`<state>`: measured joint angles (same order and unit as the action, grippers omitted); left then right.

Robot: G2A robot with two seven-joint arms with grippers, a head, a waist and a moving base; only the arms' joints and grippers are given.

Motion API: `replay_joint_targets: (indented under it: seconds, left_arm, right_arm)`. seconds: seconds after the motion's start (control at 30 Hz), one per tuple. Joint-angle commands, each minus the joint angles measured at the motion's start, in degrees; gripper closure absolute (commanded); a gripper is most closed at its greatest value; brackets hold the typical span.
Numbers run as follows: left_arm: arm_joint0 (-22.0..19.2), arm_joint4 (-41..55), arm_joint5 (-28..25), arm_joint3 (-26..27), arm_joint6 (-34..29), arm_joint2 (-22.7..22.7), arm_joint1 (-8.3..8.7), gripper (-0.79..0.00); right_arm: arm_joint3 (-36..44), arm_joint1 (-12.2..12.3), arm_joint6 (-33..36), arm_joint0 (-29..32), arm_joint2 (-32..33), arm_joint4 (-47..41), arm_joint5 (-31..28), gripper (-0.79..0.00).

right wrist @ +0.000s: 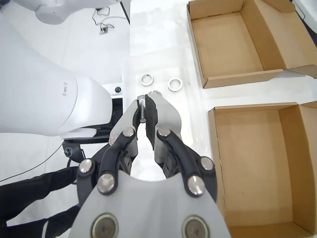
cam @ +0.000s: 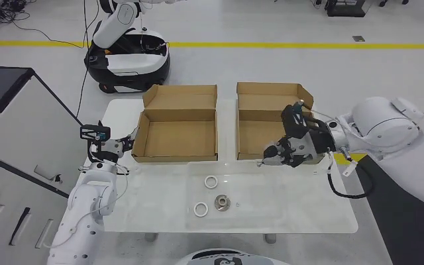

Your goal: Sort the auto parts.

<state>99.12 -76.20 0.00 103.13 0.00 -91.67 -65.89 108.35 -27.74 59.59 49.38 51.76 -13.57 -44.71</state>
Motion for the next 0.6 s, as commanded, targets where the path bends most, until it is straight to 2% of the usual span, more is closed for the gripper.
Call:
replay_joint_targets:
  seconds: [0.0, 0.27, 0.4, 0.57]
  left_arm:
    - [0.0, 0.0, 0.0, 0.0, 0.0, 0.0, 0.0, -0.785]
    - [0.0, 0.0, 0.0, 0.0, 0.0, 0.0, 0.0, -0.785]
    - [0.0, 0.0, 0.0, 0.0, 0.0, 0.0, 0.0, -0.785]
    - [0.0, 0.0, 0.0, 0.0, 0.0, 0.0, 0.0, -0.785]
  right_arm:
    - [-1.0, 0.5, -2.3, 0.2, 0.0, -1.4, -2.3, 0.0]
    - [-3.2, 1.9, -12.7, -0.6, -3.4, -5.8, -12.7, 0.0]
    - [-1.3, 1.7, -13.3, -2.7, -5.2, -8.9, -13.3, 0.0]
    - [-1.0, 0.3, -13.3, -4.8, -5.8, -15.2, -13.3, 0.0]
